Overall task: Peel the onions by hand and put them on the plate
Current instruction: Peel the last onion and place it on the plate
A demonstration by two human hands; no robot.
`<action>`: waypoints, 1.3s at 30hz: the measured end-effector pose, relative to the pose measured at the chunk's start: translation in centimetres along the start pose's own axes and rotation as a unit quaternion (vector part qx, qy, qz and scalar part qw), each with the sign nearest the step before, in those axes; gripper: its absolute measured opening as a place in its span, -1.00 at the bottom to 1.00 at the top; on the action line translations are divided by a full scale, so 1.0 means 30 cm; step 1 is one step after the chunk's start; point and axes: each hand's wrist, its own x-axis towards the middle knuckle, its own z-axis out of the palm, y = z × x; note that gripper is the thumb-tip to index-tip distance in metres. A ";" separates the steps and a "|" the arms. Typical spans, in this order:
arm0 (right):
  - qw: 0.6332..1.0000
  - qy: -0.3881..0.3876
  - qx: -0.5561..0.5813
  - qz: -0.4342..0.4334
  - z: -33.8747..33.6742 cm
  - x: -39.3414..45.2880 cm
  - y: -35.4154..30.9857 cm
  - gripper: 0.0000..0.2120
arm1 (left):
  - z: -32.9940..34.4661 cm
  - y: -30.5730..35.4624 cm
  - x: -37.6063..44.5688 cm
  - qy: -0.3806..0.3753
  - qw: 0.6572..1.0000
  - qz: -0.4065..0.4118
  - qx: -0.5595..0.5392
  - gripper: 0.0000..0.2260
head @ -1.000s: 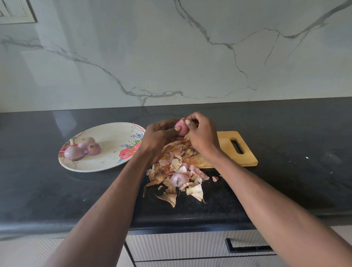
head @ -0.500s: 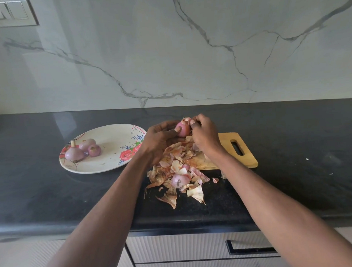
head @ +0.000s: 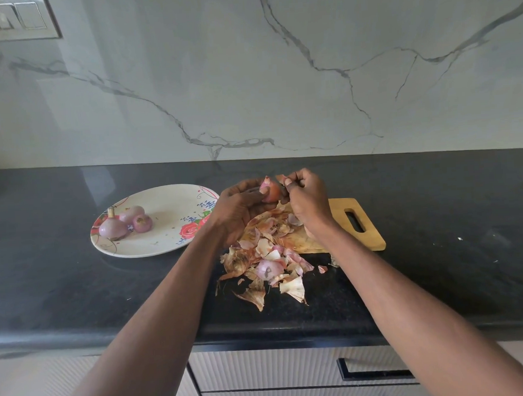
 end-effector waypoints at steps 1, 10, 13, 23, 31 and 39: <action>1.000 0.004 0.000 0.004 -0.004 0.000 -0.003 -0.89 | -0.001 0.002 0.000 0.008 1.000 -0.004 -0.010 -0.79; 0.979 -0.010 -0.170 -0.116 -0.024 -0.024 0.006 -0.85 | -0.012 0.003 0.014 0.078 0.995 -0.015 -0.064 -0.82; 0.985 -0.026 -0.117 -0.123 -0.021 -0.031 -0.006 -0.77 | -0.010 0.003 0.008 0.073 0.997 -0.001 -0.035 -0.86; 0.996 -0.019 -0.037 -0.073 -0.005 -0.032 0.002 -0.80 | 0.006 0.006 -0.010 0.062 0.997 0.035 0.020 -0.88; 0.985 0.027 -0.109 -0.127 0.008 -0.043 0.011 -0.87 | 0.015 -0.002 -0.010 0.055 0.996 0.041 0.051 -0.89; 0.945 0.061 -0.228 -0.228 0.030 -0.049 0.025 -0.92 | 0.029 0.000 -0.017 0.055 0.995 0.050 0.068 -0.91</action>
